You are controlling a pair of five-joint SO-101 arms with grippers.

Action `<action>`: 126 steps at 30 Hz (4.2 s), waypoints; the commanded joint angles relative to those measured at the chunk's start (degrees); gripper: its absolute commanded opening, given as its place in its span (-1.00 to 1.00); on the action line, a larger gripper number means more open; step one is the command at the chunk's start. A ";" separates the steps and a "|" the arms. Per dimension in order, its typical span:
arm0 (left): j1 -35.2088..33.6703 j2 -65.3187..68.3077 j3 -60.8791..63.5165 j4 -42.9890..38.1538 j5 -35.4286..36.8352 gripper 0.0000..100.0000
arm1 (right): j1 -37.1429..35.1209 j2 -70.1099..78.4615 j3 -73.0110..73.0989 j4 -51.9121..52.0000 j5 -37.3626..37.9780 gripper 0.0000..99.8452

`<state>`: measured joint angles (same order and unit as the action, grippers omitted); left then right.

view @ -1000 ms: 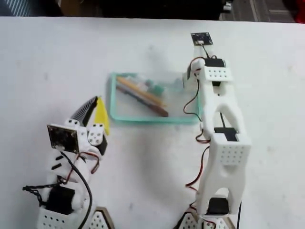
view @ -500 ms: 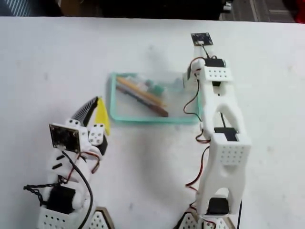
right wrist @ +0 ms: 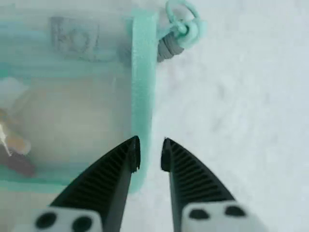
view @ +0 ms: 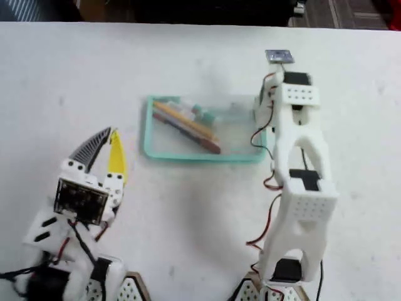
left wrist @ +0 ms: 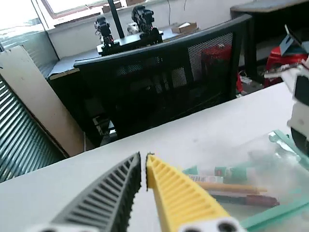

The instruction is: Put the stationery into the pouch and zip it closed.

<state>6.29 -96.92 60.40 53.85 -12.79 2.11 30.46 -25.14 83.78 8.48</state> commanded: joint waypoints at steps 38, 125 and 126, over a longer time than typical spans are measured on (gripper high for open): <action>-10.24 3.56 -52.75 39.82 0.53 -0.90 | 0.48 -133.14 38.24 13.23 0.00 -0.97; -10.59 -7.60 36.57 19.96 0.62 -0.95 | -6.81 -133.49 122.02 -11.12 4.84 -0.97; -10.59 -7.60 36.57 19.96 0.62 -0.95 | -6.81 -133.49 122.02 -11.12 4.84 -0.97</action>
<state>-3.91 -104.04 97.14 73.36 -12.70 -5.27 -102.81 96.35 72.26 12.97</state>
